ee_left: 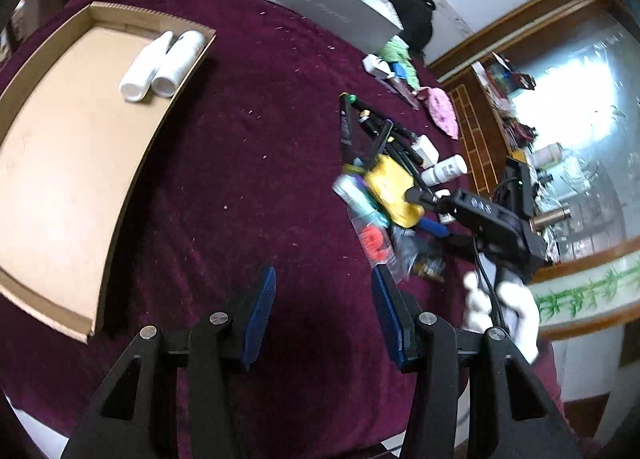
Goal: Organize objects
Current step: 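Withdraw both grippers from the box back toward the cluttered items, then grasp the red candle package with the left gripper while the right grasps the yellow tape roll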
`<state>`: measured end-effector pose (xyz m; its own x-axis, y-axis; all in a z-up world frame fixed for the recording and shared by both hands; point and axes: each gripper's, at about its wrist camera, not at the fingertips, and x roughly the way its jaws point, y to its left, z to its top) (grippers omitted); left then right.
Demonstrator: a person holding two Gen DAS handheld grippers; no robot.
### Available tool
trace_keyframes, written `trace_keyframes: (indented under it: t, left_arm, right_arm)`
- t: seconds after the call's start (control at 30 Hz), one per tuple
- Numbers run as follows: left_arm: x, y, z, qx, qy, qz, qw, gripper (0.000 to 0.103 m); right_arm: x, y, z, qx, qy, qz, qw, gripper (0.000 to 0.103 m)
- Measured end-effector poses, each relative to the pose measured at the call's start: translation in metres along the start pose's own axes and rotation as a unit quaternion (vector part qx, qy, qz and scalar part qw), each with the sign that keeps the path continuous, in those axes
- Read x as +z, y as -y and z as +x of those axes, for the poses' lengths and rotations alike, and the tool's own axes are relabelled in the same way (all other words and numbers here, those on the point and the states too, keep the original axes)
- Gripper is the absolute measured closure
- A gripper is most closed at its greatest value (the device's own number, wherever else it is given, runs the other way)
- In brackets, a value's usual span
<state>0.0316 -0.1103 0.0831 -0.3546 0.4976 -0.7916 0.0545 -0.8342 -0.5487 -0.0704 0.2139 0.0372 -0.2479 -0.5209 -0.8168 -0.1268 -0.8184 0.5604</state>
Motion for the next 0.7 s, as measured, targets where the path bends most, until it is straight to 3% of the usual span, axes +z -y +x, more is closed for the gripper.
trace_keyframes:
  t: [0.1, 0.23, 0.4, 0.5, 0.63, 0.7]
  left_arm:
    - [-0.004, -0.002, 0.010, 0.007, -0.003, -0.018, 0.9998, 0.060]
    - [-0.010, 0.003, 0.028, 0.024, -0.010, -0.022, 0.9994, 0.060]
    - [-0.013, 0.025, 0.063, 0.055, -0.022, 0.011, 0.9982, 0.060]
    - [-0.013, 0.039, 0.084, 0.087, -0.018, 0.054, 0.9945, 0.060]
    - [-0.008, 0.046, 0.107, 0.076, -0.018, 0.040, 0.9961, 0.060]
    - [-0.006, 0.054, 0.120, 0.097, -0.011, 0.059, 0.9934, 0.059]
  right_arm:
    - [-0.017, -0.035, 0.019, 0.064, -0.070, -0.059, 0.994, 0.048]
    - [-0.023, -0.045, -0.007, 0.104, -0.041, -0.066, 0.992, 0.048]
    - [-0.020, -0.025, -0.035, 0.057, 0.002, -0.060, 0.997, 0.048]
    - [-0.025, 0.003, -0.046, 0.052, 0.007, -0.041, 0.998, 0.048]
    - [-0.031, 0.033, -0.053, 0.045, 0.010, -0.015, 0.999, 0.048]
    - [-0.035, 0.046, -0.054, 0.043, 0.011, -0.005, 0.999, 0.048]
